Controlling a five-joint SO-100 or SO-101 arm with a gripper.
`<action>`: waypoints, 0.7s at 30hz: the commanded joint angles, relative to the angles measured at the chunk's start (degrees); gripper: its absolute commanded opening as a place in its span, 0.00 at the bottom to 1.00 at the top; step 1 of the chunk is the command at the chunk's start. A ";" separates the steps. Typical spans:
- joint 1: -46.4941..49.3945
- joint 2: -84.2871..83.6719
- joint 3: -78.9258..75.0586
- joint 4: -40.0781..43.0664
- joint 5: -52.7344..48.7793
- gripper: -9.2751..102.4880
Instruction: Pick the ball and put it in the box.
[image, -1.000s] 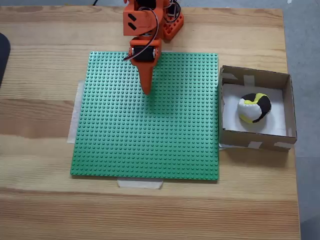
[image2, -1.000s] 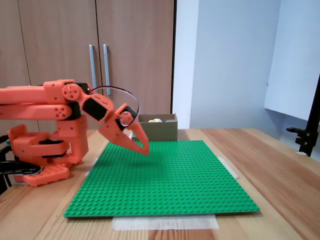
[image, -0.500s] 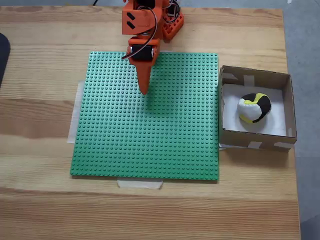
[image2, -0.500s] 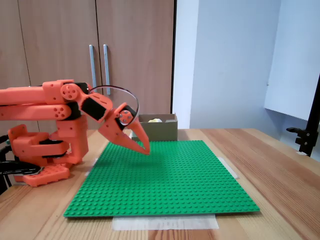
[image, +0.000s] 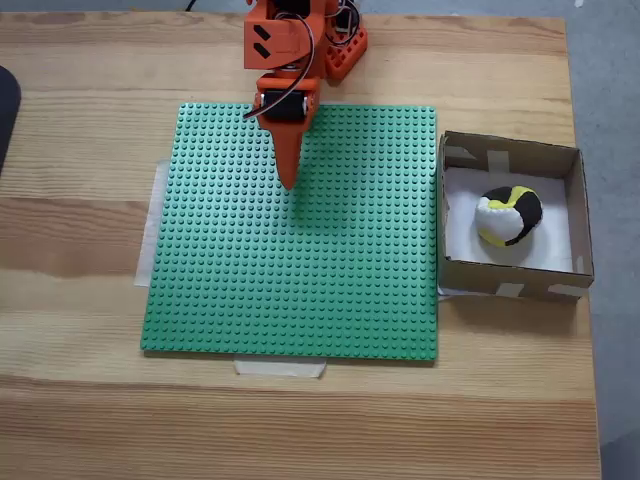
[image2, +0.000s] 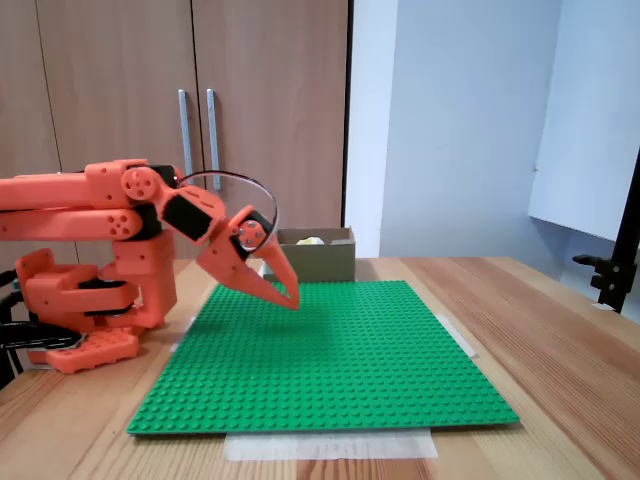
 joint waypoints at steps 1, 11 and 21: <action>0.18 0.44 1.67 -0.70 -0.44 0.08; 0.35 0.44 1.67 -0.70 -0.18 0.08; 0.35 0.44 1.67 -0.79 -0.70 0.08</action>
